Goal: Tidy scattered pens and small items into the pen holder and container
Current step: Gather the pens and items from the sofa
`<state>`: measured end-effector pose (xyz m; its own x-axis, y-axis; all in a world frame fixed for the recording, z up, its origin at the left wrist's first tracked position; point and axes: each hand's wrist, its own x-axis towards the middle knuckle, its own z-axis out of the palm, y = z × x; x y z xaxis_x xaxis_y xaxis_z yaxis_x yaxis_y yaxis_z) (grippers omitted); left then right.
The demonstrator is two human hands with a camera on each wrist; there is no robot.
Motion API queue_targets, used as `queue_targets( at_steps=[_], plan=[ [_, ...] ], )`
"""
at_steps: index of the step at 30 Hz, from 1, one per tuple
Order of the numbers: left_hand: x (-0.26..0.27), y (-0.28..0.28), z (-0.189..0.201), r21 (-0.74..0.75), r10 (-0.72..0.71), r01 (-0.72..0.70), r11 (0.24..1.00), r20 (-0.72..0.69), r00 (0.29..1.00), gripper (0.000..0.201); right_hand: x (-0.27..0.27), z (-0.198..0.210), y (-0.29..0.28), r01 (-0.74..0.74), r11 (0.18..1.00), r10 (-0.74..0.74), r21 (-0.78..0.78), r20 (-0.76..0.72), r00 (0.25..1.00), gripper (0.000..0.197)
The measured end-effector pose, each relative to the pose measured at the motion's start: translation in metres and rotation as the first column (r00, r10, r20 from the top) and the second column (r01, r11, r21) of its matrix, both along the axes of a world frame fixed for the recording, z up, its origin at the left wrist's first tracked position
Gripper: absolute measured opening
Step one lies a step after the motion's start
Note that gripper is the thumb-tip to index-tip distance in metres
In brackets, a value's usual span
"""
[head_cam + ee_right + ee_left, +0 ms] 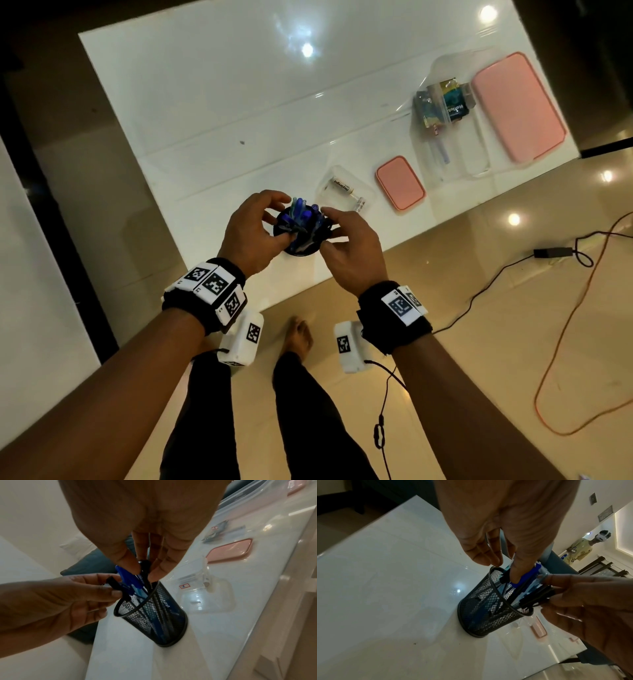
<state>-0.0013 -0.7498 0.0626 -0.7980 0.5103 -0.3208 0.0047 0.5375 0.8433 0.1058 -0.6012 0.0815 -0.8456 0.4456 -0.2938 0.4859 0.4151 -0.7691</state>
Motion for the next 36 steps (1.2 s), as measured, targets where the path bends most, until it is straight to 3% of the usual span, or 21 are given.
queue_targets(
  at_steps=[4,11,19,24,29,36],
  plan=[
    [0.001,-0.002,0.003,0.014,0.006,-0.006,1.000,0.017,1.000,0.042,-0.010,-0.004,-0.013,0.030,0.998,-0.025,0.060,-0.078,0.997,0.044],
    [0.008,-0.013,0.004,0.017,0.023,-0.024,1.000,0.037,0.999,0.038,-0.018,-0.008,-0.012,0.084,0.994,-0.085,0.067,0.019,0.996,0.031],
    [0.006,-0.038,0.004,0.017,0.032,-0.034,0.999,0.138,0.990,0.034,0.015,-0.005,-0.028,0.315,0.949,-0.315,0.016,-0.015,0.949,0.016],
    [0.001,-0.081,0.000,-0.048,-0.003,0.011,0.999,0.162,0.987,0.028,0.043,-0.018,-0.071,0.387,0.919,-0.378,-0.079,0.103,0.920,0.012],
    [-0.006,-0.139,-0.013,-0.132,0.036,-0.006,0.991,0.227,0.973,0.017,0.037,-0.035,-0.137,0.297,0.947,-0.258,-0.121,0.265,0.929,0.014],
    [-0.039,-0.242,-0.018,-0.208,0.064,-0.010,0.978,0.259,0.964,0.016,-0.057,-0.037,-0.230,-0.113,0.983,0.158,-0.148,0.345,0.925,0.012]
  ],
)
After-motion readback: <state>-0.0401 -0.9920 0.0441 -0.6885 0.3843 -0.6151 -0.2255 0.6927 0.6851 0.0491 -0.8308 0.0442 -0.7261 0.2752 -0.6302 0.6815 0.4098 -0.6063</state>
